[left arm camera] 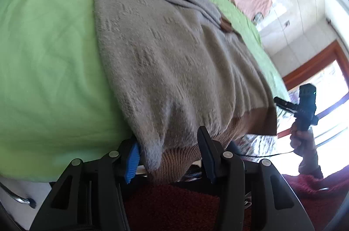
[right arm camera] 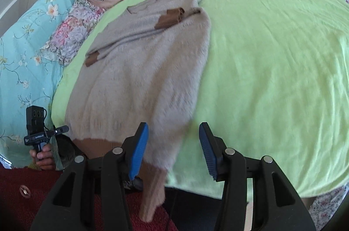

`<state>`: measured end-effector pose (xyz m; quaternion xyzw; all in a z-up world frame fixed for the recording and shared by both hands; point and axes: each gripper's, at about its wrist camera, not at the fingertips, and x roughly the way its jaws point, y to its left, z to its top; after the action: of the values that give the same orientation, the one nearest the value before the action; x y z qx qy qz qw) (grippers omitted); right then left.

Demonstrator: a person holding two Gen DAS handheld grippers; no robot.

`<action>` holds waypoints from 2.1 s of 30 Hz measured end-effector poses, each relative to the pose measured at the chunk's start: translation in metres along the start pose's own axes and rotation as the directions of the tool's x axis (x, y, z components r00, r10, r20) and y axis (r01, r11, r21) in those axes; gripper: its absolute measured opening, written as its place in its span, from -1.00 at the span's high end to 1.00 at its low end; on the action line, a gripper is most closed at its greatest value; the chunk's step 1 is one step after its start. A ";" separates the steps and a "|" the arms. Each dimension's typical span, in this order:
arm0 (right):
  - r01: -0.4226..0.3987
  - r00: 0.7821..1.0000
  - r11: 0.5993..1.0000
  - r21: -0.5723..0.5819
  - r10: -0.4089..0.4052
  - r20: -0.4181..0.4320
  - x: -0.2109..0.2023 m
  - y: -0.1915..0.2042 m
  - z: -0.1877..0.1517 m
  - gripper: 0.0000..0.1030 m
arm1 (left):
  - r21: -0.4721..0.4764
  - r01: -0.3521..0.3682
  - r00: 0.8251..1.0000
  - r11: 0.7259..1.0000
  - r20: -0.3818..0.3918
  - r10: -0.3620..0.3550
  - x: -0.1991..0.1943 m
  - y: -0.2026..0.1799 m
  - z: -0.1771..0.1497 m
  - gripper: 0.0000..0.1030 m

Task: Fold small clothes
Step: 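Grasp the brown hem with both tools and lift it toward the collar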

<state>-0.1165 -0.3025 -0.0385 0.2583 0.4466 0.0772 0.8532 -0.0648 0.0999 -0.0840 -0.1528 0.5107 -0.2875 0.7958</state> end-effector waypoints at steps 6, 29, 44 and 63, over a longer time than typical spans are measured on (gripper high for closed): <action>-0.081 0.996 0.997 0.010 0.082 -0.037 0.002 0.004 -0.016 0.03 | 0.080 -0.053 0.998 0.995 -0.029 0.055 0.008 -0.016 -0.002 0.05; -0.428 0.889 0.904 0.028 0.415 0.192 -0.038 0.005 0.002 0.80 | 0.030 0.023 0.969 0.999 0.246 -0.030 -0.089 -0.024 0.040 0.88; -0.373 0.848 0.926 -0.064 0.368 0.381 -0.004 0.025 0.167 0.80 | -0.053 -0.014 0.875 0.999 0.483 0.038 -0.086 0.007 0.203 0.88; -0.184 0.956 0.975 0.121 0.149 0.254 0.151 -0.016 0.282 0.80 | -0.287 -0.125 0.927 0.950 0.308 0.215 0.037 0.111 0.316 0.87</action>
<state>0.1974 -0.3663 -0.0243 0.3631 0.3193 0.0846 0.8712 0.2647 0.1492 -0.0342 -0.2582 0.4127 -0.1166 0.8657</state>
